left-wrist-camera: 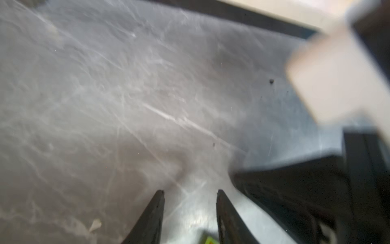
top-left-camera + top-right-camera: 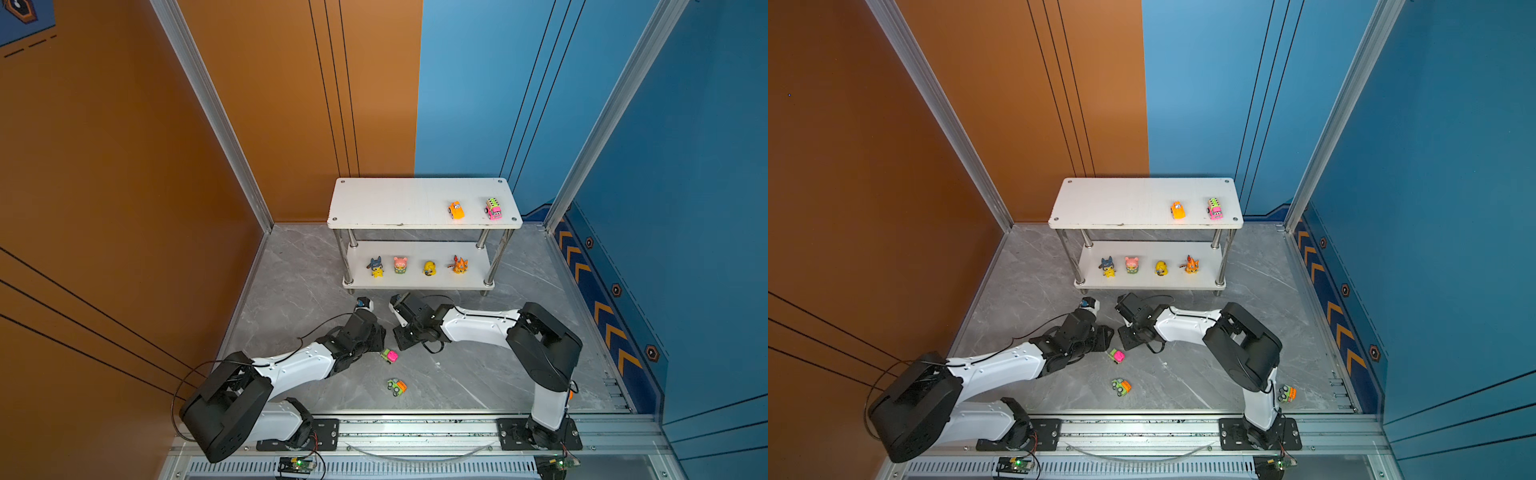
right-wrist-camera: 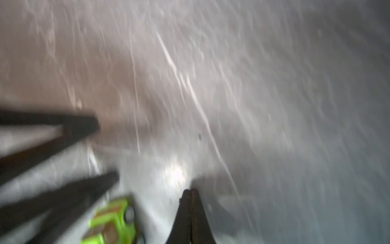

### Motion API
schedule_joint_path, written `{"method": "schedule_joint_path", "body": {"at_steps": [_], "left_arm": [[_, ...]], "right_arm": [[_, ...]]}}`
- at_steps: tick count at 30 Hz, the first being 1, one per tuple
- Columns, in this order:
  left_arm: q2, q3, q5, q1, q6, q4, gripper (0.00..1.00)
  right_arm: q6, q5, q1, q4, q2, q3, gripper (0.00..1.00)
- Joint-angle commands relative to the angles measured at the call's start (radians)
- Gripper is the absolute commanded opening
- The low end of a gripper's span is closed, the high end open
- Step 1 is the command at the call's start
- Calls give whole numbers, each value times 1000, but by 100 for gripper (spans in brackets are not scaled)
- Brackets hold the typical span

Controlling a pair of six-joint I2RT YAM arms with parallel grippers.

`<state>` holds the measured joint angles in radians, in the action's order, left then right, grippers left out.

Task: Place and organize the plastic toys onto the shelf

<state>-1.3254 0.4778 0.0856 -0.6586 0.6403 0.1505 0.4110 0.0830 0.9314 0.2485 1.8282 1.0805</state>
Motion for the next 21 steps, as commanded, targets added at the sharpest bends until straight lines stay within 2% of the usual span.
{"method": "schedule_joint_path", "body": {"at_steps": [1, 2, 3, 7, 11, 12, 14, 21], "left_arm": [[-42, 56, -29, 29, -35, 31, 9], [-59, 66, -35, 31, -37, 36, 2], [-74, 76, -40, 32, -38, 39, 0], [-132, 94, -68, 32, -25, 69, 0], [-137, 83, -71, 30, -10, 84, 0], [-133, 80, -69, 30, -9, 83, 6], [-121, 70, -62, 33, -10, 81, 27], [-103, 58, -53, 49, -13, 58, 41]], "right_arm": [[4, -100, 77, 82, -151, -68, 0], [16, -112, 107, 91, -181, -87, 0], [27, -125, 132, 100, -204, -97, 0], [80, -116, 230, 72, -218, -106, 0], [93, -87, 254, 28, -158, -88, 0], [97, -74, 253, 12, -145, -87, 0], [101, -45, 252, -26, -114, -85, 0], [111, -42, 211, -195, -33, -124, 0]]}}
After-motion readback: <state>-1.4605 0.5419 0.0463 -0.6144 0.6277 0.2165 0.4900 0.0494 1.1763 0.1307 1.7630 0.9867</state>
